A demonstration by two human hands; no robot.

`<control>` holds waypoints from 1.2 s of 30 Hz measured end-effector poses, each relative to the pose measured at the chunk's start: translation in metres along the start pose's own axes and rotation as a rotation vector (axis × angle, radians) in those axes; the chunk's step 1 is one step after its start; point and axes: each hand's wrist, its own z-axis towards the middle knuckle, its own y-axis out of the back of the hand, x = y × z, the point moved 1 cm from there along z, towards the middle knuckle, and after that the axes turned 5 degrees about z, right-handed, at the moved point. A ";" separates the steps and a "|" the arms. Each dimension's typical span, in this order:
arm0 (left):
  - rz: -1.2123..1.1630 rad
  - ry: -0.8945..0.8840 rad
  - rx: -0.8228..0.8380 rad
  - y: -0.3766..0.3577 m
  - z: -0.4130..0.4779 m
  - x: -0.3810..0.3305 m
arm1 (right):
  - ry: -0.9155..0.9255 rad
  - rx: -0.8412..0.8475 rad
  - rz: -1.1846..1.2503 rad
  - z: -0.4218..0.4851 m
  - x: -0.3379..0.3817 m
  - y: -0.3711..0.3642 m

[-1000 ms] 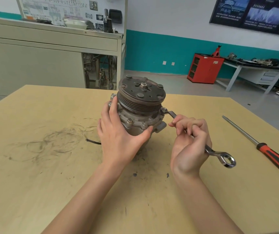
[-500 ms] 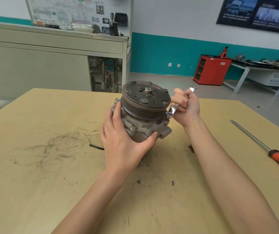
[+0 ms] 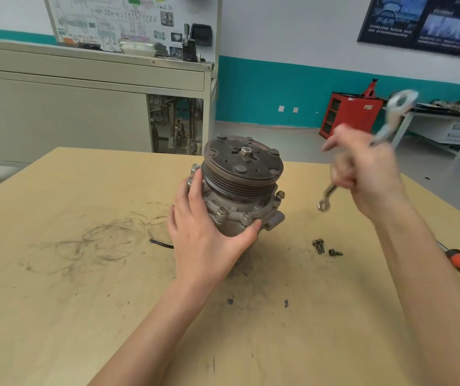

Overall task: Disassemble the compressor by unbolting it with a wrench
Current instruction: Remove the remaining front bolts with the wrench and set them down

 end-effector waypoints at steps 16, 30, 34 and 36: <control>0.011 -0.009 -0.007 -0.001 0.001 0.003 | 0.219 0.149 -0.530 -0.034 0.003 -0.023; -0.014 0.007 -0.005 0.001 0.000 0.000 | -0.810 0.359 -0.957 0.003 -0.101 0.054; -0.026 -0.011 0.104 0.012 0.006 0.005 | -0.811 0.362 -0.969 0.002 -0.102 0.049; -0.078 -0.043 0.206 0.025 0.022 0.015 | -0.749 0.296 -0.920 0.002 -0.092 0.049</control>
